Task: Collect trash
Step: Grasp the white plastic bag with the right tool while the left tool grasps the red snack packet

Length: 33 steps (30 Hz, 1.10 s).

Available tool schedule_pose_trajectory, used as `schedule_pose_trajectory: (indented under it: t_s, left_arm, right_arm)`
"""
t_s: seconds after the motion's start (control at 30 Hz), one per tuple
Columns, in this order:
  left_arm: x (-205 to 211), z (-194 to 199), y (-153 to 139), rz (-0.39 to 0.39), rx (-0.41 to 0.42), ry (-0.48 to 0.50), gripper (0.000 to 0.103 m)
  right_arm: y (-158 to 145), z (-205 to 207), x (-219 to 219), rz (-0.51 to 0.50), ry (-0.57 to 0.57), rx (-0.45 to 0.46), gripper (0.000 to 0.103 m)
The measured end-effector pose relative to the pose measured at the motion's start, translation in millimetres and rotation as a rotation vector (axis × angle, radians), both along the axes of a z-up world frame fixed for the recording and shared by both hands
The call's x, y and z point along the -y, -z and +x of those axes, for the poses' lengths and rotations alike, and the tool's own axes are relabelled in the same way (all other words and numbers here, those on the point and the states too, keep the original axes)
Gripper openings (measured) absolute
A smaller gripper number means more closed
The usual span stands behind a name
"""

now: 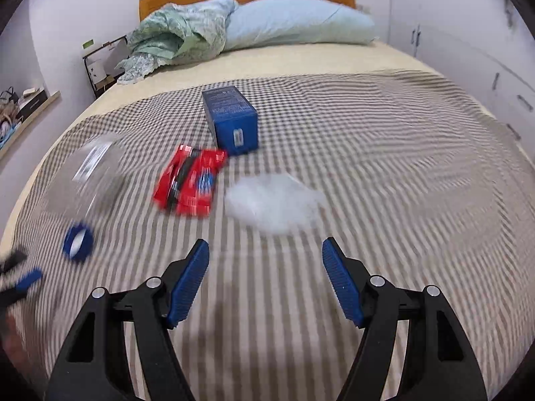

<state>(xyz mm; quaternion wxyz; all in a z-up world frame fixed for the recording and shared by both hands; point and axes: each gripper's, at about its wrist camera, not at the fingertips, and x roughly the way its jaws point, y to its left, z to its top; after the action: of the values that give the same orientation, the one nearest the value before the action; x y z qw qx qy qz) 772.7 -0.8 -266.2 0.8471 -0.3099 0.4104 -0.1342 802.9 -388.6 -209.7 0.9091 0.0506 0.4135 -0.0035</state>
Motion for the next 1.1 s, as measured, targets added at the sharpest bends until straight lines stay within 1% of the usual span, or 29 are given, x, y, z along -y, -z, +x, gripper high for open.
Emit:
schedule_pose_trajectory:
  t_s: [0.03, 0.07, 0.13, 0.2, 0.23, 0.27, 0.3, 0.33, 0.37, 0.43, 0.5, 0.53, 0.57, 0.6, 0.63, 0.67, 0.7, 0.73, 0.77, 0.8, 0.83, 0.9, 0.93, 0.97, 1.03, 1.07, 1.1]
  left_arm:
    - [2, 2, 1, 0.02, -0.002, 0.003, 0.084]
    - [3, 2, 1, 0.033, -0.004, 0.004, 0.084]
    - [11, 4, 2, 0.04, -0.009, 0.006, 0.084]
    - [15, 6, 1, 0.05, 0.001, 0.016, 0.084]
    - [13, 2, 1, 0.061, 0.012, 0.021, 0.084]
    - [16, 1, 0, 0.074, 0.022, 0.024, 0.084]
    - [19, 0, -2, 0.087, 0.031, 0.03, 0.084]
    - [22, -3, -3, 0.099, 0.039, 0.038, 0.084]
    - [26, -5, -5, 0.111, 0.044, 0.045, 0.084]
    - [34, -11, -9, 0.147, 0.064, 0.058, 0.084]
    - [46, -20, -18, 0.231, 0.1, 0.073, 0.083]
    - [56, -27, -23, 0.289, 0.136, 0.091, 0.083]
    - [67, -34, -27, 0.352, 0.167, 0.108, 0.083]
    - [79, -41, -32, 0.407, 0.199, 0.136, 0.083]
    - [92, -46, -37, 0.426, 0.228, 0.175, 0.082]
    - [104, -47, -44, 0.413, 0.242, 0.21, 0.08]
    - [115, -42, -49, 0.383, 0.226, 0.23, 0.079]
    - [127, -33, -52, 0.35, 0.194, 0.246, 0.078]
    - [140, -20, -53, 0.337, 0.157, 0.254, 0.069]
    - [157, -2, -53, 0.351, 0.114, 0.251, 0.067]
    - [175, 17, -51, 0.382, 0.073, 0.241, 0.066]
    - [213, 59, -41, 0.445, 0.026, 0.227, 0.065]
    - [231, 79, -34, 0.511, 0.003, 0.206, 0.06]
    - [248, 95, -26, 0.588, -0.017, 0.191, 0.059]
    - [277, 118, -13, 0.708, -0.012, 0.203, 0.059]
    - [286, 129, -4, 0.757, -0.031, 0.201, 0.059]
    - [292, 141, 6, 0.785, -0.074, 0.199, 0.059]
  right_arm:
    - [4, 17, -1, -0.002, -0.002, -0.01, 0.068]
    - [12, 36, -2, -0.023, 0.003, -0.036, 0.065]
    - [25, 56, 1, -0.028, 0.013, -0.085, 0.063]
    - [44, 67, 9, 0.021, 0.015, -0.144, 0.06]
    - [52, 69, 12, 0.05, 0.008, -0.163, 0.053]
    - [54, 66, 13, 0.052, 0.0, -0.145, 0.04]
    - [53, 61, 13, 0.031, -0.014, -0.133, 0.034]
    - [50, 56, 15, 0.04, -0.034, -0.132, 0.016]
    - [47, 52, 18, 0.054, -0.042, -0.127, 0.01]
    - [36, 34, 25, -0.046, -0.027, -0.078, 0.008]
    - [27, 13, 41, -0.151, -0.004, -0.026, 0.008]
    - [28, 7, 50, -0.187, 0.013, -0.012, 0.008]
    - [29, -1, 61, -0.212, 0.034, 0.003, 0.008]
    - [30, -15, 79, -0.203, 0.054, 0.034, 0.008]
    - [34, -24, 91, -0.209, 0.075, 0.05, 0.008]
    - [38, -30, 99, -0.223, 0.099, 0.057, 0.008]
    - [42, -41, 111, -0.192, 0.129, 0.078, 0.008]
    - [42, -48, 117, -0.156, 0.15, 0.097, 0.008]
    - [38, -51, 119, -0.153, 0.174, 0.12, 0.008]
    - [34, -58, 119, -0.167, 0.191, 0.162, 0.008]
    - [33, -62, 115, -0.189, 0.193, 0.186, 0.008]
    - [31, -67, 106, -0.242, 0.191, 0.213, 0.008]
    - [32, -72, 102, -0.264, 0.188, 0.221, 0.008]
    - [31, -75, 100, -0.278, 0.187, 0.23, 0.008]
    - [29, -81, 100, -0.277, 0.188, 0.261, 0.007]
    - [28, -82, 102, -0.264, 0.192, 0.265, 0.007]
    - [28, -81, 103, -0.253, 0.194, 0.263, 0.007]
